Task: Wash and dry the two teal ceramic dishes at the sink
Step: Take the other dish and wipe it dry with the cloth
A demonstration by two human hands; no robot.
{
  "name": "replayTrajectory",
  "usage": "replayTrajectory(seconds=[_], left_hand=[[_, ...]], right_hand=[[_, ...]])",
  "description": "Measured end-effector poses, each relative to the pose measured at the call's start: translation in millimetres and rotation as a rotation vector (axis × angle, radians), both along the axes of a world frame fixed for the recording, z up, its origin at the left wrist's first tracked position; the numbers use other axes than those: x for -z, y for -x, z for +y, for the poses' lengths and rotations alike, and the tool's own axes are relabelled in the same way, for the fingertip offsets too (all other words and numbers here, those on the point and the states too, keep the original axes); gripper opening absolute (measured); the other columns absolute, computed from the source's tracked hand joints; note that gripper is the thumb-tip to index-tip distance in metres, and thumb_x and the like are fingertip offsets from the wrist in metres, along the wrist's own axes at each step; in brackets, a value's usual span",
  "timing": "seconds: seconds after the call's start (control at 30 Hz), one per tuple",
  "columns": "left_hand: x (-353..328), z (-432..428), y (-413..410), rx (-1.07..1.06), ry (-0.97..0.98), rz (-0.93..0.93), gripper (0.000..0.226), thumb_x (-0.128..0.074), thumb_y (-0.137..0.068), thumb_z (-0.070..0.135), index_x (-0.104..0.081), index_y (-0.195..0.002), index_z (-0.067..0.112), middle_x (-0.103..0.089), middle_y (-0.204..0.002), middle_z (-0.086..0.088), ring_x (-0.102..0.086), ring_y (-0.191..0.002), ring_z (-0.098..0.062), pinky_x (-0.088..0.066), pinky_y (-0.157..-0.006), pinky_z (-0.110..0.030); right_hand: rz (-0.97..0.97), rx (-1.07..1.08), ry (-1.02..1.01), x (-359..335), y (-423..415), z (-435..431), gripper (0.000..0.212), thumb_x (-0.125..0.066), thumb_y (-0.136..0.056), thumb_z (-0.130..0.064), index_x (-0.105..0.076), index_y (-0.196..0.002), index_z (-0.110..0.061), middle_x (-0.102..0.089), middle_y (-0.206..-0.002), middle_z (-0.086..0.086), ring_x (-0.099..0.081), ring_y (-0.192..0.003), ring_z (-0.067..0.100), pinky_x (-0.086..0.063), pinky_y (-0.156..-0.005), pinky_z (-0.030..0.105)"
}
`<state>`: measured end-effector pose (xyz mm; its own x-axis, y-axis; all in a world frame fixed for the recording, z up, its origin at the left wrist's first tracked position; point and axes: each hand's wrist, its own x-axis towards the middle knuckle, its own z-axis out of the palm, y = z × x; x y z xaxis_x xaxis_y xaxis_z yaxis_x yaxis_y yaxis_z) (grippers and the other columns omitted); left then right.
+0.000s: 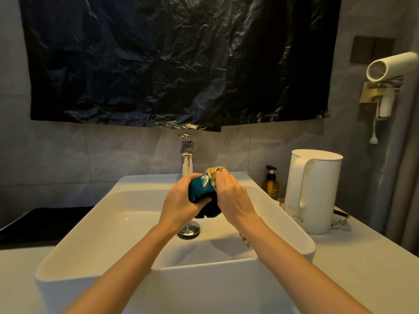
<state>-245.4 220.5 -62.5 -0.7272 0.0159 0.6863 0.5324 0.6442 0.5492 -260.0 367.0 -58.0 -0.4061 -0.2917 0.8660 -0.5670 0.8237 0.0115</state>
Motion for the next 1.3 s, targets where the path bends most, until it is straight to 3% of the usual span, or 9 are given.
replayTrajectory(seconds=[0.07,0.17,0.33,0.43,0.57,0.77,0.97,1.13,1.3], left_hand=[[0.8,4.2,-1.5,-0.065,0.017,0.022,0.046,-0.075,-0.078,0.025,-0.054,-0.118,0.023,-0.064,-0.109,0.003,-0.059,-0.095,-0.015,-0.053,-0.08,-0.026],[-1.2,4.5,-3.0,-0.173,0.022,0.002,0.027,-0.071,-0.081,0.016,-0.057,-0.105,0.018,-0.066,-0.096,-0.001,-0.059,-0.082,-0.018,-0.049,-0.068,-0.025],[-4.6,-2.9,-3.9,-0.257,0.011,-0.039,0.025,-0.067,-0.083,0.013,-0.057,-0.106,0.015,-0.066,-0.098,-0.004,-0.056,-0.081,-0.017,-0.046,-0.071,-0.025],[-4.3,-1.8,-4.0,-0.257,0.005,-0.043,0.025,-0.066,-0.085,0.017,-0.059,-0.108,0.014,-0.068,-0.1,-0.005,-0.06,-0.084,-0.021,-0.046,-0.072,-0.026],[-6.8,-7.3,-1.9,-0.301,-0.053,-0.11,0.028,-0.065,-0.08,0.006,-0.057,-0.105,0.014,-0.066,-0.094,-0.004,-0.058,-0.083,-0.021,-0.041,-0.065,-0.026],[-6.7,-1.6,-7.8,-0.272,0.045,-0.085,0.023,-0.065,-0.084,0.018,-0.057,-0.106,0.014,-0.067,-0.098,-0.004,-0.057,-0.082,-0.019,-0.04,-0.066,-0.023],[-8.5,-8.3,-4.2,-0.316,-0.04,-0.137,0.03,-0.064,-0.077,0.005,-0.057,-0.103,0.017,-0.064,-0.089,-0.002,-0.056,-0.08,-0.022,-0.047,-0.066,-0.031],[-6.8,-4.1,-5.2,-0.289,0.028,-0.098,0.025,-0.067,-0.08,0.014,-0.056,-0.102,0.016,-0.064,-0.091,-0.001,-0.059,-0.083,-0.023,-0.046,-0.068,-0.03],[-6.6,-5.3,-4.2,-0.301,-0.01,-0.1,0.028,-0.067,-0.078,0.01,-0.058,-0.104,0.017,-0.066,-0.092,-0.002,-0.06,-0.085,-0.023,-0.047,-0.067,-0.03]], right_hand=[[0.011,-0.011,-0.047,0.7,0.0,-3.9,0.043,-0.081,-0.069,-0.006,-0.049,-0.098,-0.008,-0.061,-0.083,0.01,-0.061,-0.066,0.021,-0.053,-0.048,0.025],[0.005,-0.043,-0.067,1.4,-0.5,-10.6,0.04,-0.078,-0.073,-0.006,-0.048,-0.099,-0.009,-0.058,-0.087,0.009,-0.059,-0.07,0.021,-0.055,-0.049,0.026],[0.014,-0.112,-0.184,5.1,-5.4,-20.5,0.028,-0.062,-0.084,-0.006,-0.054,-0.111,-0.006,-0.059,-0.108,0.012,-0.057,-0.09,0.026,-0.054,-0.079,0.036],[0.062,-0.094,-0.279,3.1,-5.9,-24.2,0.03,-0.06,-0.085,-0.01,-0.055,-0.115,-0.008,-0.06,-0.113,0.009,-0.056,-0.097,0.025,-0.05,-0.089,0.037],[-0.102,-0.125,-0.1,1.4,-10.3,-14.7,0.038,-0.056,-0.086,-0.005,-0.05,-0.124,-0.003,-0.056,-0.118,0.013,-0.057,-0.1,0.027,-0.052,-0.081,0.031],[-0.013,-0.122,-0.269,0.9,-8.7,-21.5,0.037,-0.058,-0.079,-0.009,-0.055,-0.115,-0.005,-0.059,-0.115,0.011,-0.055,-0.102,0.026,-0.047,-0.095,0.036],[-0.184,-0.147,-0.065,2.9,-9.8,-12.1,0.043,-0.058,-0.082,-0.009,-0.048,-0.124,-0.004,-0.053,-0.121,0.01,-0.054,-0.102,0.024,-0.05,-0.079,0.025],[-0.07,-0.164,-0.196,0.9,-9.6,-19.5,0.045,-0.065,-0.074,-0.007,-0.055,-0.118,-0.004,-0.059,-0.118,0.011,-0.055,-0.106,0.026,-0.046,-0.096,0.031],[-0.219,-0.18,-0.017,3.2,-4.2,-15.1,0.043,-0.061,-0.081,-0.011,-0.049,-0.122,-0.005,-0.054,-0.117,0.009,-0.052,-0.104,0.023,-0.048,-0.084,0.026]])
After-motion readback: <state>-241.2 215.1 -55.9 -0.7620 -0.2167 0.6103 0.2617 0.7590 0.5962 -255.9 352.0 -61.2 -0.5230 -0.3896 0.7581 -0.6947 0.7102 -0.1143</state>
